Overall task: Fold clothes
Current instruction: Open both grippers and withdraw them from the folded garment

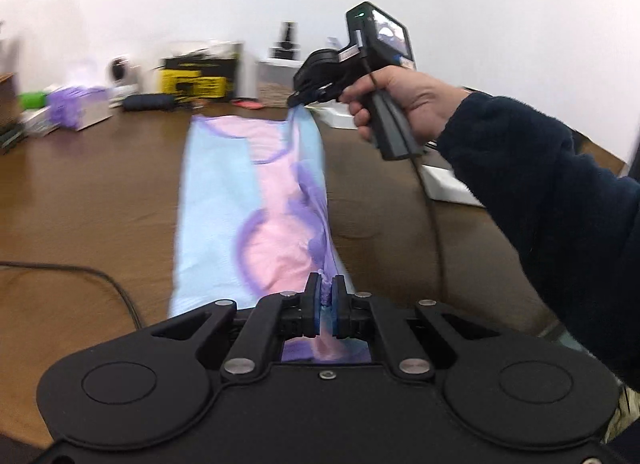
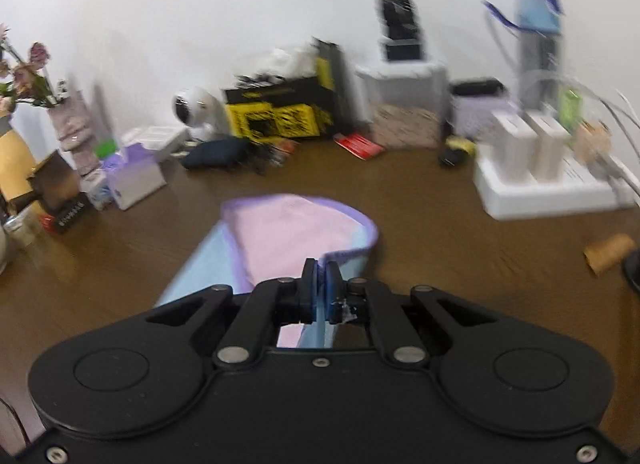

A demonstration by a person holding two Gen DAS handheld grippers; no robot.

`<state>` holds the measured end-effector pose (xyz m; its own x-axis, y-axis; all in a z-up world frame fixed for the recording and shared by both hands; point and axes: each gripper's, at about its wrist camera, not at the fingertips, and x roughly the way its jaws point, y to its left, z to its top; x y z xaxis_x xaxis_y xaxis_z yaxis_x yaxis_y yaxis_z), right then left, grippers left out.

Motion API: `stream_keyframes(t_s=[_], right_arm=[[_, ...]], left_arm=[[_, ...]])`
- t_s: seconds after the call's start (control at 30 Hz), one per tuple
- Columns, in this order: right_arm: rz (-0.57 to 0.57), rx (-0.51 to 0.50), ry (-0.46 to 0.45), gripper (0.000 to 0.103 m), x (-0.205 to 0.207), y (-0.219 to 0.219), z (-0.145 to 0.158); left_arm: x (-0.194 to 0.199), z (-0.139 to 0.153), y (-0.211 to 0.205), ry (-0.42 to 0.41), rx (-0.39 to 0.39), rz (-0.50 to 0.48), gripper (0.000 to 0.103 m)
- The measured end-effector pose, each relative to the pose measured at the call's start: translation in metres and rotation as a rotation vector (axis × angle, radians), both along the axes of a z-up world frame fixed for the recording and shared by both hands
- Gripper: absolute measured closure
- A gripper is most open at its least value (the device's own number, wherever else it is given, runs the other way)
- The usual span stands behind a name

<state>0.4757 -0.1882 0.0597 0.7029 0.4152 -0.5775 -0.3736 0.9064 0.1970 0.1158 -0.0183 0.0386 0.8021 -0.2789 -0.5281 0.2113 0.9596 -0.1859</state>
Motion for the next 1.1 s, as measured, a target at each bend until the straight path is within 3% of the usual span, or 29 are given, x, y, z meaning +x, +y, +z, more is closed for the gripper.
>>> stream_keyframes(t_s=[0.17,0.23,0.33,0.37,0.4,0.43,0.63,0.7,0.87,0.93,1.0,1.1], right_arm=[[0.073,-0.123,0.055,0.095,0.018,0.056,-0.017],[0.106,-0.195,0.089,0.084,0.023,0.075,-0.031],[0.069,-0.232,0.044,0.062,0.014,0.075,-0.032],[0.061,-0.227,0.019,0.043,0.008,0.070,-0.026],[0.056,-0.218,-0.006,0.031,0.002,0.064,-0.020],[0.055,-0.211,-0.039,0.031,-0.007,0.057,-0.012],[0.077,-0.131,-0.160,0.031,-0.069,0.007,0.025],[0.134,-0.118,-0.169,0.031,-0.106,-0.007,0.020],[0.433,-0.096,-0.171,0.031,-0.222,-0.027,-0.021],[0.530,-0.068,-0.221,0.031,-0.262,-0.033,-0.029],[0.574,-0.042,-0.256,0.031,-0.289,-0.039,-0.031],[0.563,0.066,-0.234,0.031,-0.312,-0.046,-0.027]], left_arm=[[-0.005,-0.004,0.017,0.036,-0.029,0.032,0.097],[-0.006,-0.005,0.014,0.038,-0.006,0.050,0.095],[-0.009,-0.002,0.010,0.027,0.013,0.026,0.085],[-0.010,0.000,0.009,0.017,0.013,0.013,0.080],[-0.011,0.002,0.008,0.007,0.013,0.000,0.071],[-0.012,0.004,0.008,-0.002,0.013,-0.013,0.066],[-0.024,0.015,0.026,-0.057,0.003,-0.102,0.061],[-0.024,0.018,0.040,-0.066,0.011,-0.121,0.059],[-0.012,0.012,0.067,-0.066,0.134,-0.189,0.057],[-0.005,0.005,0.065,-0.046,0.217,-0.250,0.057],[-0.003,-0.001,0.059,-0.062,0.299,-0.288,0.057],[0.005,-0.006,0.054,-0.075,0.316,-0.327,0.057]])
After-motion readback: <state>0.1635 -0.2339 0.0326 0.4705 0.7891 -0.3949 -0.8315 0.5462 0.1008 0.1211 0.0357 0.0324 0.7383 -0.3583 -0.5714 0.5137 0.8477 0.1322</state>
